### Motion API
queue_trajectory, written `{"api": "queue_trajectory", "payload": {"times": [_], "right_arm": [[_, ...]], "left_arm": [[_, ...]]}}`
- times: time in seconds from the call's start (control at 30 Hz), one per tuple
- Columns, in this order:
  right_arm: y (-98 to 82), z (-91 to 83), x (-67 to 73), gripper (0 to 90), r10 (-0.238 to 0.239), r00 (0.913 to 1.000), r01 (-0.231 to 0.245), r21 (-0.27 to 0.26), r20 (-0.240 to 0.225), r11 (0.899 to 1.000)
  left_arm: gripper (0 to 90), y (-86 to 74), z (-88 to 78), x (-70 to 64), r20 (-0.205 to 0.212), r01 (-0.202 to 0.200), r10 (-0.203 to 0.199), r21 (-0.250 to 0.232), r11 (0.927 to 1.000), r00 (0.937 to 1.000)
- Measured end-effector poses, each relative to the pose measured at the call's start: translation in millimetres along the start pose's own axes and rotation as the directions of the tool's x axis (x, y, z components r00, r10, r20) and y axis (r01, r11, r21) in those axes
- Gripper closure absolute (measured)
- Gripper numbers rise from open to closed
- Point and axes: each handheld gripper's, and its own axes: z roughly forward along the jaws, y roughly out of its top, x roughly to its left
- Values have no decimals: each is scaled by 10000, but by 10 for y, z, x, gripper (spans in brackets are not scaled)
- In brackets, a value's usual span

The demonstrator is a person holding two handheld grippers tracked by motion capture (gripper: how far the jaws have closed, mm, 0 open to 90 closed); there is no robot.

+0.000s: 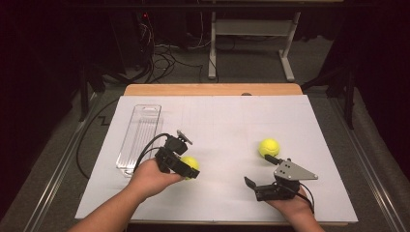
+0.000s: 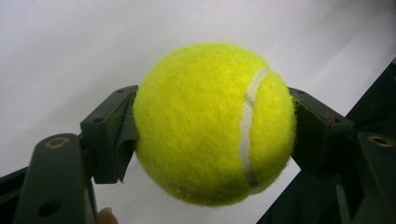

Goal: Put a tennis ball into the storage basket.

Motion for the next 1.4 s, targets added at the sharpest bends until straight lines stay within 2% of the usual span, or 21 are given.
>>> {"api": "queue_trajectory", "payload": {"times": [0.33, 0.4, 0.5, 0.7, 1.13, 1.4], "right_arm": [[-67, -123, -91, 2, 167, 9991, -164, -71, 380, 9998], [-73, -120, -88, 3, 141, 9991, -138, -75, 396, 9999], [-82, -107, -84, 8, 101, 9993, -103, 38, 371, 9999], [-72, -106, -93, 7, 154, 9993, -150, -108, 328, 9998], [-58, -118, -107, 2, 364, 9988, -355, -297, 319, 9989], [-50, -112, -84, 2, 332, 9991, -323, -322, 259, 9990]], "left_arm": [[262, -12, -65, 65, 56, 235, -235, -35, 9997, 9997], [263, -13, -78, 68, 73, 270, -270, 94, 9996, 9996], [263, -15, -87, 65, 45, 243, -245, 274, 9993, 9997], [264, -2, -105, 82, 2, 393, -393, 250, 9989, 9992], [263, 5, -114, 90, -99, 354, -352, 237, 9991, 9993], [263, 25, -134, 82, -102, 324, -320, 442, 9985, 9994]]}}
